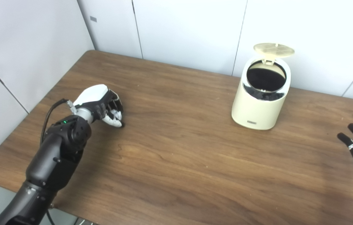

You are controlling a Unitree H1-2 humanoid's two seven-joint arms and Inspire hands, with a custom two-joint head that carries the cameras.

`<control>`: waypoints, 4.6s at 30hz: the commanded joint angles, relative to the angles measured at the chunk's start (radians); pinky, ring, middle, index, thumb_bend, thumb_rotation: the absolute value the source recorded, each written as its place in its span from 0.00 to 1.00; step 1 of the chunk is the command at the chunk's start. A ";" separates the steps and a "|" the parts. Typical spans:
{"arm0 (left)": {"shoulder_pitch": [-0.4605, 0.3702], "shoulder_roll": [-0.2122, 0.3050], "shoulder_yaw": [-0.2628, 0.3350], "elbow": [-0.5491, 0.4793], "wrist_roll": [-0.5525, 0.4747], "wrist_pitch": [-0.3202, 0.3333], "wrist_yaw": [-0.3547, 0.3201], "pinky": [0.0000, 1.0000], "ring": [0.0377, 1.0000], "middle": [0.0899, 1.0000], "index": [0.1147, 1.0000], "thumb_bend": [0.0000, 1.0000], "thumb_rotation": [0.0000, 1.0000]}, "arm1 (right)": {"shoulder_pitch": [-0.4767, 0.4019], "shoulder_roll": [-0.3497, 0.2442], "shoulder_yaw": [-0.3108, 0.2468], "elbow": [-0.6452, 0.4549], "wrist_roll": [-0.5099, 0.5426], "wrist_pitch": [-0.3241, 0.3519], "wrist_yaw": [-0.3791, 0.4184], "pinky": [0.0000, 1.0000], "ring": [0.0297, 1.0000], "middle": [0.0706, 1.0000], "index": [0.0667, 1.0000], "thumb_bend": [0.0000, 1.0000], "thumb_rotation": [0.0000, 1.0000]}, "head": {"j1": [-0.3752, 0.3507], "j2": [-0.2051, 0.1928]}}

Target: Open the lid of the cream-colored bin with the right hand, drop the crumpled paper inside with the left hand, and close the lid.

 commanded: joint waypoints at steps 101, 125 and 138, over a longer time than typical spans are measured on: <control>-0.604 -0.363 -0.370 -0.053 0.116 -0.117 -0.018 0.30 0.32 0.38 0.46 0.49 0.00 | -0.010 0.044 0.022 0.306 -0.035 -0.378 0.130 0.91 0.92 0.93 0.94 0.56 0.95 | -0.389 -0.135; -0.621 -0.439 -0.371 0.139 0.034 -0.239 0.177 0.32 0.32 0.41 0.43 0.50 0.00 | -0.013 0.047 0.041 0.319 -0.059 -0.385 0.113 0.89 0.91 0.92 0.93 0.59 0.93 | -0.415 -0.143; -0.630 -0.469 -0.393 0.289 -0.002 -0.342 0.328 0.43 0.43 0.52 0.38 0.49 0.00 | -0.011 0.051 0.048 0.303 -0.056 -0.378 0.099 0.86 0.88 0.89 0.92 0.57 0.82 | -0.414 -0.140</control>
